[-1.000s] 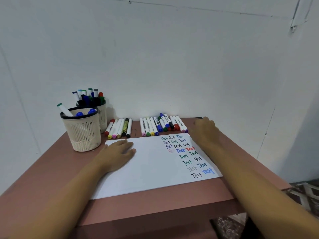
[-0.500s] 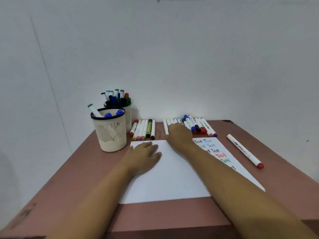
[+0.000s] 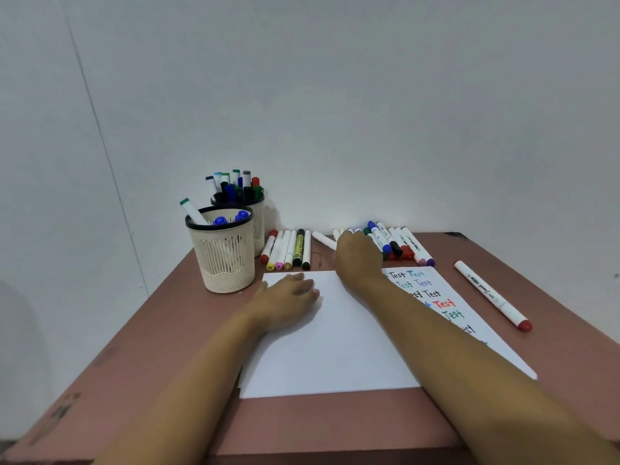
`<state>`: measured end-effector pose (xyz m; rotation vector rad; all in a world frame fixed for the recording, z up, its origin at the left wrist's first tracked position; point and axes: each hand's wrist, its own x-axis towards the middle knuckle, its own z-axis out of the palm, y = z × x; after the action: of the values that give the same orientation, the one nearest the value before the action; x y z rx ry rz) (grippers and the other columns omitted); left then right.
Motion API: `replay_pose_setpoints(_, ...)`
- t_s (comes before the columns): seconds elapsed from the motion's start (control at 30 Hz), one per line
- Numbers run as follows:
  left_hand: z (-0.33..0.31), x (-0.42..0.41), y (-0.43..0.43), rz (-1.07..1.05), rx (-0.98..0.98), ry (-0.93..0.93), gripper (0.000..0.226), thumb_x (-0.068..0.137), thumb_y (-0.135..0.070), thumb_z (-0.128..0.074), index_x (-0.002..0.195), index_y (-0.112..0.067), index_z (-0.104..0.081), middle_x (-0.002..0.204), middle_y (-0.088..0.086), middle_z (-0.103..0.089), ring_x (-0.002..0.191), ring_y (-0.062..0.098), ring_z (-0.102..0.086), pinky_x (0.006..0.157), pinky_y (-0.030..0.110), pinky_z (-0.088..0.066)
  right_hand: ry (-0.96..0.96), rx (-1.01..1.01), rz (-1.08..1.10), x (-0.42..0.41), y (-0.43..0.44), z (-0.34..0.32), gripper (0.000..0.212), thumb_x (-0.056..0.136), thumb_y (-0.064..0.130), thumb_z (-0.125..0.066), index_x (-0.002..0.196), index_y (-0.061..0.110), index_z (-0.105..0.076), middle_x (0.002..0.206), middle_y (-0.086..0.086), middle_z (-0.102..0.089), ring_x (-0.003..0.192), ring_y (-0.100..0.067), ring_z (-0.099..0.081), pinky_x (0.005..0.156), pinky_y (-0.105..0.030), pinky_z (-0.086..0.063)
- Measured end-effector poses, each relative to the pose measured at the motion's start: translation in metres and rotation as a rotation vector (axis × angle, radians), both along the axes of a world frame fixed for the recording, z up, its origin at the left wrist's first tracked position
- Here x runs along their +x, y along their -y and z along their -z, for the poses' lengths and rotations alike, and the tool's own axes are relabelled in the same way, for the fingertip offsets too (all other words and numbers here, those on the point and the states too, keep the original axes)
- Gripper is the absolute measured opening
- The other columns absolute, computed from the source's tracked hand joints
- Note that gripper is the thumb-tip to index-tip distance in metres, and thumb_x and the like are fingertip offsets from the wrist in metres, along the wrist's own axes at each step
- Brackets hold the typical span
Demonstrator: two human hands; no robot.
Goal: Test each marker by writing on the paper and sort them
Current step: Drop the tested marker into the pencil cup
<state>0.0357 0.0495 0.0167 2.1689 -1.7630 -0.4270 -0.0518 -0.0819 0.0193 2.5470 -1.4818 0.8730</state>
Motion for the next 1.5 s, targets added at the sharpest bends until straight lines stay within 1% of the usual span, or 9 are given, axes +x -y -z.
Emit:
replay_pose_setpoints(0.2,0.002,0.003,0.001,-0.001,-0.039,0.072,0.035,0.101,-0.031,-0.031,0.116,-0.011,-0.056,0.135,0.0,-0.046,0.124,0.018,-0.043,0.114,0.043,-0.019,0.435,0.175,-0.032,-0.029,-0.006,-0.021,0.022,0.096,0.016,-0.045,0.103,-0.003,-0.054,0.099,-0.017,-0.063,0.094,-0.032,-0.057,0.065,-0.03,-0.033)
replay_pose_setpoints(0.37,0.01,0.009,0.008,0.038,-0.082,0.208,0.028,0.099,-0.032,-0.033,0.087,-0.013,-0.051,0.1,-0.005,-0.048,0.094,0.012,-0.045,0.107,0.047,-0.025,0.778,0.187,-0.037,-0.066,-0.016,-0.039,0.023,0.096,0.017,-0.046,0.091,0.004,-0.064,0.076,-0.002,-0.056,0.062,-0.013,-0.047,0.049,-0.014,-0.033)
replay_pose_setpoints(0.43,0.011,0.011,0.009,0.048,-0.118,0.235,0.026,0.098,-0.029,-0.034,0.084,-0.015,-0.05,0.099,-0.004,-0.048,0.095,0.012,-0.043,0.106,0.046,-0.028,0.869,0.243,-0.056,-0.078,-0.018,-0.039,0.027,0.097,0.02,-0.047,0.078,0.008,-0.062,0.069,-0.003,-0.057,0.063,-0.018,-0.051,0.059,-0.025,-0.042)
replay_pose_setpoints(0.53,0.011,0.012,0.009,-0.002,-0.267,0.184,0.028,0.095,-0.02,-0.039,0.102,-0.012,-0.065,0.116,0.002,-0.056,0.108,0.02,-0.051,0.097,0.036,-0.04,1.006,0.343,-0.049,-0.091,-0.024,-0.033,0.038,0.096,0.028,-0.05,0.075,-0.002,-0.061,0.068,-0.012,-0.057,0.064,-0.022,-0.049,0.061,-0.036,-0.044)
replay_pose_setpoints(0.7,-0.002,-0.003,-0.001,-0.071,-0.615,-0.023,0.027,0.098,-0.021,-0.043,0.116,-0.014,-0.062,0.115,-0.002,-0.059,0.104,0.011,-0.052,0.081,0.022,-0.035,1.152,0.463,-0.102,-0.097,-0.037,-0.019,0.041,0.097,0.032,-0.051,0.071,0.001,-0.053,0.055,-0.006,-0.046,0.048,-0.016,-0.039,0.044,-0.025,-0.038)
replay_pose_setpoints(0.83,-0.002,-0.018,-0.007,0.122,-0.562,0.01,0.03,0.095,-0.033,-0.05,0.117,-0.014,-0.057,0.108,-0.005,-0.059,0.098,0.01,-0.052,0.078,0.02,-0.035,1.243,0.588,-0.113,-0.092,-0.042,-0.013,0.04,0.098,0.031,-0.05,0.067,0.005,-0.052,0.053,-0.004,-0.046,0.041,-0.012,-0.039,0.039,-0.022,-0.038)
replay_pose_setpoints(1.03,0.0,-0.024,-0.001,0.053,-0.491,0.042,0.029,0.099,-0.029,-0.042,0.109,-0.004,-0.052,0.09,0.003,-0.051,0.081,0.019,-0.046,0.063,0.025,-0.026,1.425,0.799,-0.203,-0.087,-0.043,-0.018,0.038,0.097,0.039,-0.052,0.074,0.008,-0.056,0.055,-0.005,-0.043,0.043,-0.013,-0.037,0.04,-0.022,-0.035)
replay_pose_setpoints(1.27,-0.001,-0.03,-0.003,0.09,-0.538,-0.04,0.03,0.098,-0.029,-0.043,0.117,-0.008,-0.052,0.102,0.009,-0.064,0.093,0.023,-0.057,0.079,0.033,-0.04,1.135,1.042,-0.559,-0.073,-0.064,-0.007,0.018,0.091,0.024,-0.064,0.082,0.008,-0.062,0.061,-0.003,-0.053,0.048,-0.007,-0.049,0.046,-0.018,-0.042)
replay_pose_setpoints(1.5,-0.002,-0.033,-0.005,0.037,-0.597,-0.128,0.027,0.095,-0.033,-0.05,0.114,-0.016,-0.058,0.082,-0.01,-0.058,0.076,0.012,-0.055,0.063,0.013,-0.035,1.146,0.998,-0.633,-0.075,-0.061,-0.006,0.015,0.095,0.016,-0.057,0.084,0.007,-0.06,0.058,0.0,-0.053,0.049,-0.004,-0.049,0.048,-0.015,-0.043)
